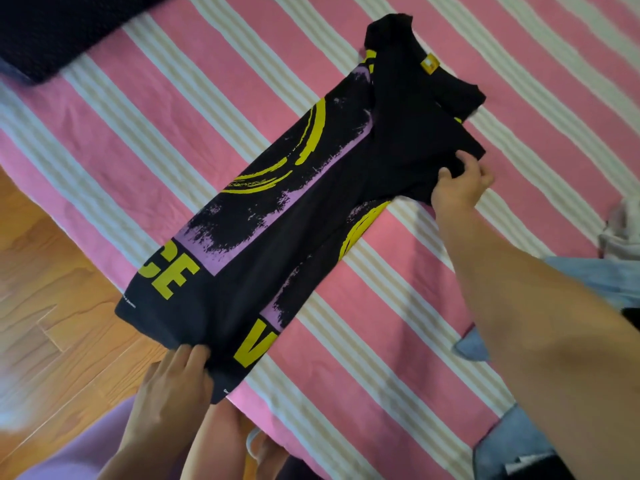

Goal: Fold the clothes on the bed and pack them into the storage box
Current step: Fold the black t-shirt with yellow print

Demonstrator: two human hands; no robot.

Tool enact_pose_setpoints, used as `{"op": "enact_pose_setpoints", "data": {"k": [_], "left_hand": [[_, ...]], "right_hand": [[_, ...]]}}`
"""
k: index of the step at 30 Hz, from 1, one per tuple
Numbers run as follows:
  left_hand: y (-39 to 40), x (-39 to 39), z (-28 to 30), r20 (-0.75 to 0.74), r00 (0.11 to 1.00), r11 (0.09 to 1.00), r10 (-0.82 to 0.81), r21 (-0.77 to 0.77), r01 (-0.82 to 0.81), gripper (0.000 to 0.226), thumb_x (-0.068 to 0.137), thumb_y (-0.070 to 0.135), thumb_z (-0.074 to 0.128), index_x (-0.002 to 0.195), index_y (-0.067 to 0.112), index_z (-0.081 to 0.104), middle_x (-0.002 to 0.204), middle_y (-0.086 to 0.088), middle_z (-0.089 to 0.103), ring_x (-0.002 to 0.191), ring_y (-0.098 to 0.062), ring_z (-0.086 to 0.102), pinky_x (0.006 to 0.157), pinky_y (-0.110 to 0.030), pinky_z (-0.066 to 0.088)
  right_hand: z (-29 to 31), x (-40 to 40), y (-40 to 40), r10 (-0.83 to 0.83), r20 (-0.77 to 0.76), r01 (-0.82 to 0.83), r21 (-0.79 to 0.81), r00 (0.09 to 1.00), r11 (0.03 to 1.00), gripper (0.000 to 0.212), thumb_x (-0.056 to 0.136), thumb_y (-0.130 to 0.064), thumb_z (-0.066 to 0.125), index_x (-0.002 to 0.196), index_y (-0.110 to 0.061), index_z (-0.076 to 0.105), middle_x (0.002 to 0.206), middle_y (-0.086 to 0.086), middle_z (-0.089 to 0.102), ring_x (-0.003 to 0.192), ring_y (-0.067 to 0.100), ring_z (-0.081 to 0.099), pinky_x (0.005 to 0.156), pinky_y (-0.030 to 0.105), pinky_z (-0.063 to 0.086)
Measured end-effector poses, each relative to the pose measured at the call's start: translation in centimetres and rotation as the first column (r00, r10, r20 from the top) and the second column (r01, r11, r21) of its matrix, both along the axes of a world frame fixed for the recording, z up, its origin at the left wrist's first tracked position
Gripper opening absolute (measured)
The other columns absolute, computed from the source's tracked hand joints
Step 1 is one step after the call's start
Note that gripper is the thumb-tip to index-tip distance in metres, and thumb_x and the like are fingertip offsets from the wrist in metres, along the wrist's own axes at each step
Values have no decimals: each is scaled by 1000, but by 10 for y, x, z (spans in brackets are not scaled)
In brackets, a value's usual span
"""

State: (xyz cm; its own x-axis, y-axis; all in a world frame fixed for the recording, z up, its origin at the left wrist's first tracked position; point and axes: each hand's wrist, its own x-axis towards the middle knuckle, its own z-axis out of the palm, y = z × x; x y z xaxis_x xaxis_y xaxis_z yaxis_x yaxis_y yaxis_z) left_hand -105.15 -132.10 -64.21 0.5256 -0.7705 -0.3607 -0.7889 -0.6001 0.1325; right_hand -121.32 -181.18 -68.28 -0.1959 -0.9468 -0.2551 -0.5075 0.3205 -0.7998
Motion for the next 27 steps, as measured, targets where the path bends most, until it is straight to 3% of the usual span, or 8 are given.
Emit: {"op": "enact_pose_setpoints", "data": {"k": [3, 6, 10, 15, 18, 20, 24, 27], "left_hand": [[0, -2, -3, -24, 1000, 999, 11, 37, -10, 24, 76, 6, 70, 86, 19, 53, 74, 2, 52, 62, -29, 57, 59, -38, 43], [1, -2, -2, -48, 999, 998, -17, 59, 20, 38, 64, -1, 78, 83, 18, 51, 72, 2, 49, 60, -28, 55, 59, -34, 35], [10, 0, 10, -35, 999, 999, -15, -31, 14, 13, 74, 12, 55, 80, 19, 46, 72, 4, 42, 63, -30, 53, 60, -37, 36], [22, -11, 28, -49, 998, 997, 46, -62, -49, 10, 77, 9, 55, 80, 18, 53, 74, 2, 48, 65, -29, 54, 64, -42, 46], [24, -12, 14, -52, 998, 999, 36, 32, -35, 19, 79, 3, 67, 89, 18, 60, 80, 1, 55, 71, -28, 58, 69, -42, 48], [22, -10, 7, -88, 993, 997, 75, 34, -72, 11, 83, 10, 57, 90, 18, 59, 81, 2, 56, 75, -29, 58, 71, -42, 46], [12, -5, 22, -189, 955, 966, 228, -81, -247, 10, 82, 13, 46, 83, 19, 54, 79, 7, 49, 73, -19, 42, 72, -38, 38], [17, 4, 43, -204, 935, 911, 291, -241, -336, 15, 74, 10, 42, 80, 13, 56, 76, 5, 50, 70, -19, 41, 71, -36, 34]], "right_hand": [[-6, -5, -1, -82, 50, 78, 82, 995, 994, 27, 92, 0, 62, 106, -22, 71, 133, 1, 51, 104, 13, 58, 68, 6, 46], [-8, -8, 0, -140, 155, 120, 132, 978, 984, 40, 88, 4, 60, 120, -19, 67, 128, 4, 60, 109, 15, 62, 89, 18, 52], [9, -17, -10, -211, 247, 193, 95, 946, 977, 56, 83, 7, 53, 137, -9, 53, 127, 4, 56, 105, 16, 59, 99, 22, 49], [14, -42, -17, -156, 106, 154, 22, 982, 988, 52, 81, 7, 59, 132, -4, 52, 128, 6, 53, 102, 13, 55, 77, 11, 50], [2, -48, -5, -79, 43, 69, 192, 996, 979, 71, 79, -11, 74, 143, -19, 45, 142, 7, 45, 113, 18, 60, 95, 28, 53], [0, -46, 3, -74, 18, 67, 249, 997, 966, 82, 79, -12, 76, 150, -25, 36, 147, 6, 39, 116, 21, 57, 100, 37, 51], [16, -35, -4, -108, 288, 55, 186, 951, 981, 80, 79, 10, 59, 149, -25, 39, 119, 0, 58, 91, 12, 62, 86, 33, 57], [50, -27, -25, -129, 279, 107, 93, 952, 990, 64, 81, 3, 50, 136, -29, 47, 91, -6, 52, 65, 6, 54, 70, 22, 52]]}}
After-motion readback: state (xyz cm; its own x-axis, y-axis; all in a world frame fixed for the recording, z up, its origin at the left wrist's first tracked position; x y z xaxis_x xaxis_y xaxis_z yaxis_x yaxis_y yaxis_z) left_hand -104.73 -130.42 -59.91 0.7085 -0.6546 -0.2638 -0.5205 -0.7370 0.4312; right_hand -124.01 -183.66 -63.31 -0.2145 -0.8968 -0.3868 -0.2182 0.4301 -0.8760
